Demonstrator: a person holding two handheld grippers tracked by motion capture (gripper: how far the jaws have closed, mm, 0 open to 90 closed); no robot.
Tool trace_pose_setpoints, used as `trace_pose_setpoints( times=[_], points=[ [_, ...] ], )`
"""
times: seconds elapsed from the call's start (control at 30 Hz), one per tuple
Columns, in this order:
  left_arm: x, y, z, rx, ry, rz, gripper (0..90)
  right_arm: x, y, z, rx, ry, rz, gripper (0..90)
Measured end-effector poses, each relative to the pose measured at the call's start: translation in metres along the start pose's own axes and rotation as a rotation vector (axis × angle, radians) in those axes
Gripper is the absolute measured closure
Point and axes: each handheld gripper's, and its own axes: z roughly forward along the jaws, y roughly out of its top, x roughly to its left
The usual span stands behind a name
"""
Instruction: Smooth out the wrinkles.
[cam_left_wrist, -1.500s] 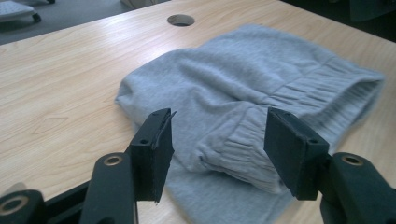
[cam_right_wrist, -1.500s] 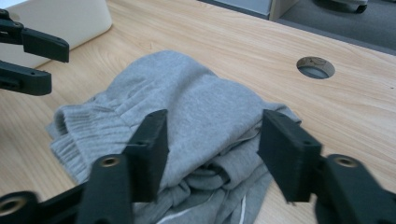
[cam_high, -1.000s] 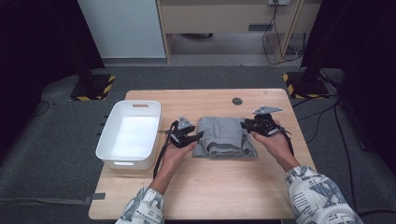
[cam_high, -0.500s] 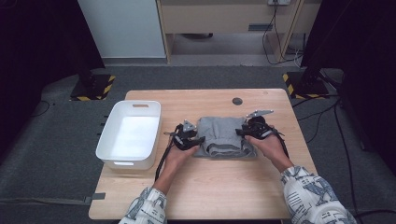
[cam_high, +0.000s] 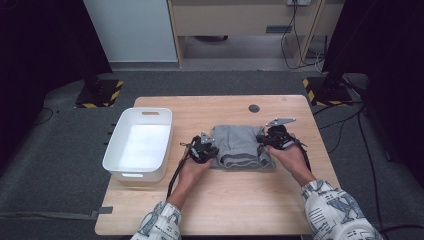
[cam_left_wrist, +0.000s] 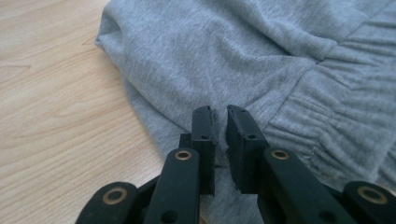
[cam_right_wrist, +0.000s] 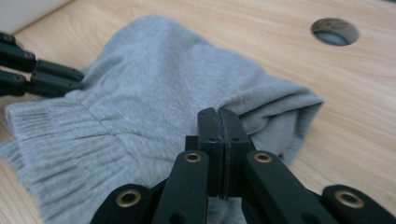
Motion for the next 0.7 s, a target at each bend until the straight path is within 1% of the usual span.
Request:
trace_pose_setpoints(
  times=[0.07,0.1,0.13,0.17,0.2,0.27,0.33,0.43,0.47,0.5,0.53,0.57,0.67,0.7],
  points=[
    [0.000,-0.001,0.000,-0.002,0.003,0.004,81.2,-0.002,-0.001,-0.002,0.002,0.000,0.004,89.8],
    [-0.001,-0.001,0.000,0.001,0.008,0.013,81.3,-0.004,-0.008,0.001,0.038,-0.004,0.000,89.8],
    [-0.002,-0.001,0.000,0.002,0.010,0.014,81.3,-0.005,-0.014,0.004,0.062,-0.004,-0.001,89.8],
    [-0.002,-0.001,0.000,0.002,0.010,0.014,81.3,-0.005,-0.014,0.004,0.062,-0.004,-0.001,89.8],
    [-0.002,-0.001,0.000,0.002,0.012,0.020,81.3,-0.006,-0.026,0.011,0.094,-0.002,0.001,89.9],
    [-0.003,-0.001,-0.001,0.002,0.014,0.024,81.1,-0.007,-0.031,0.014,0.094,0.000,0.006,89.9],
    [-0.003,-0.002,-0.001,0.000,0.012,0.023,81.1,-0.008,-0.032,0.015,0.092,0.000,0.015,89.8],
    [-0.002,-0.002,-0.001,-0.003,0.012,0.019,80.1,-0.008,-0.031,0.014,0.096,-0.005,0.008,89.9],
    [-0.001,-0.003,-0.001,-0.011,0.005,0.007,79.7,-0.008,-0.031,0.013,0.096,-0.009,0.005,89.8],
    [-0.001,-0.003,-0.001,-0.011,0.005,0.007,79.3,-0.009,-0.030,0.011,0.092,-0.014,0.006,89.8],
    [-0.001,-0.003,0.002,-0.022,-0.003,-0.012,79.0,-0.010,-0.030,0.010,0.088,-0.014,0.010,89.8],
    [-0.002,-0.002,0.003,-0.028,-0.009,-0.020,78.8,-0.011,-0.030,0.008,0.089,-0.018,0.016,89.8],
    [-0.005,-0.001,0.007,-0.038,-0.018,-0.027,78.7,-0.015,-0.031,0.007,0.089,-0.032,0.015,89.8],
    [-0.006,0.000,0.008,-0.039,-0.022,-0.021,78.6,-0.019,-0.032,0.005,0.088,-0.049,0.016,89.7]
  ],
)
